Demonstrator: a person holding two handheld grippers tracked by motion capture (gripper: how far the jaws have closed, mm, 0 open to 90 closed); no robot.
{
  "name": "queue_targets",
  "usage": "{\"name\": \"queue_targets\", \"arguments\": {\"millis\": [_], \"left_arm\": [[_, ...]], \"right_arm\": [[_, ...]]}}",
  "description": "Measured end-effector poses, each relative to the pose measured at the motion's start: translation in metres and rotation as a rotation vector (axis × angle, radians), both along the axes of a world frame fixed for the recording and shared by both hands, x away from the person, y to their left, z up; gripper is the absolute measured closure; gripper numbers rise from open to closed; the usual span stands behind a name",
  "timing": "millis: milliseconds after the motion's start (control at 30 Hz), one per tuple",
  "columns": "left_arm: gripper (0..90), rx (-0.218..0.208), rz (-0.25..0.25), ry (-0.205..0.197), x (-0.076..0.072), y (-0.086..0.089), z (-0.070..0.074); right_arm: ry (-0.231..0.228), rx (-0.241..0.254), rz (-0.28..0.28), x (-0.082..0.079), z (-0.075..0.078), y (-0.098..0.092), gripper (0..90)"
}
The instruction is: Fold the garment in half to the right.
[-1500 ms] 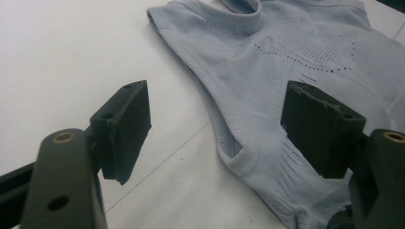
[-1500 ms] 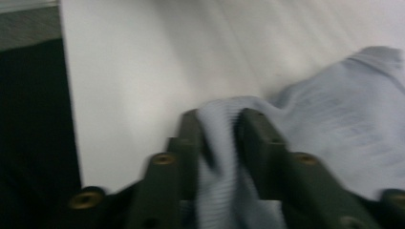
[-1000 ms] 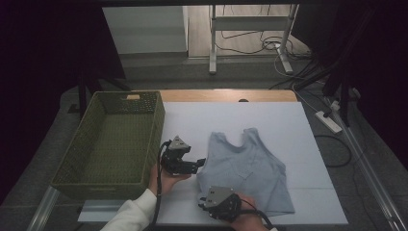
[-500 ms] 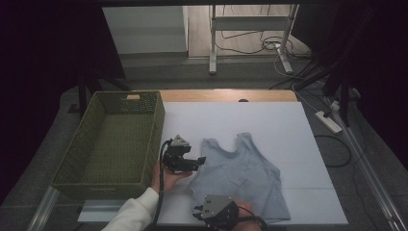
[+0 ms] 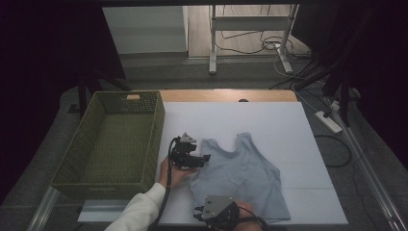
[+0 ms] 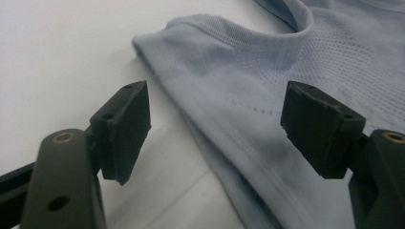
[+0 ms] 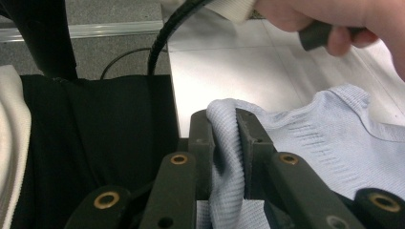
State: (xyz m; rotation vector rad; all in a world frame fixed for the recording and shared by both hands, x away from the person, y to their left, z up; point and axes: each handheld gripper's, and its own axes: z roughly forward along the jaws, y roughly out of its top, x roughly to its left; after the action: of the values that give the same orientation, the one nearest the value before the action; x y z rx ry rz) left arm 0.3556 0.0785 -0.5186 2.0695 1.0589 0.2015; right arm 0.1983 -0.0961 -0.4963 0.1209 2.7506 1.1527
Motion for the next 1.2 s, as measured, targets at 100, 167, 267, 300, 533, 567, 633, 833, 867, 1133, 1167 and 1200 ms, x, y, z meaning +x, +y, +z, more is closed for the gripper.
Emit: {"name": "queue_targets", "arguments": {"millis": [100, 167, 267, 300, 533, 567, 633, 833, 867, 1133, 1167, 1200], "left_arm": [[25.6, 0.017, -0.001, 0.004, 0.006, -0.006, 0.000], [25.4, 0.030, 0.000, 0.000, 0.009, -0.008, 0.000], [25.3, 0.042, 0.005, 0.007, 0.013, -0.008, -0.002], [25.3, 0.043, 0.007, 0.010, 0.015, -0.008, -0.002], [25.4, 0.046, 0.017, 0.017, 0.023, -0.009, -0.007], [25.4, 0.049, 0.017, 0.019, 0.024, -0.009, -0.007], [25.6, 0.051, 0.020, 0.019, 0.025, -0.009, -0.008], [25.8, 0.056, 0.034, 0.008, 0.029, -0.012, -0.009], [25.9, 0.059, 0.035, 0.008, 0.030, -0.012, -0.009], [26.3, 0.065, 0.038, 0.001, 0.037, -0.015, -0.009], [26.2, 0.061, 0.041, -0.001, 0.038, -0.016, -0.009], [26.2, 0.065, 0.039, 0.000, 0.040, -0.016, -0.008]], "right_arm": [[-0.002, 0.001, 0.003, -0.001, 0.000, -0.001, 77.8], [-0.001, 0.000, 0.005, -0.002, 0.001, -0.003, 77.8], [-0.004, 0.004, 0.007, -0.002, 0.001, -0.003, 77.5], [-0.005, 0.005, 0.009, -0.002, 0.001, -0.003, 77.5], [-0.003, -0.001, 0.016, -0.002, -0.001, -0.002, 77.3], [-0.002, -0.002, 0.016, -0.002, -0.002, -0.002, 77.1], [-0.002, -0.002, 0.017, -0.002, -0.002, -0.002, 77.0], [-0.002, -0.001, 0.017, -0.002, -0.002, -0.002, 77.0], [-0.004, -0.001, 0.018, -0.002, -0.002, -0.002, 77.0], [-0.005, -0.002, 0.021, -0.002, -0.002, -0.002, 77.0], [-0.004, -0.002, 0.022, -0.002, -0.003, -0.002, 76.9], [-0.004, -0.003, 0.022, -0.002, -0.003, -0.001, 76.9]]}}
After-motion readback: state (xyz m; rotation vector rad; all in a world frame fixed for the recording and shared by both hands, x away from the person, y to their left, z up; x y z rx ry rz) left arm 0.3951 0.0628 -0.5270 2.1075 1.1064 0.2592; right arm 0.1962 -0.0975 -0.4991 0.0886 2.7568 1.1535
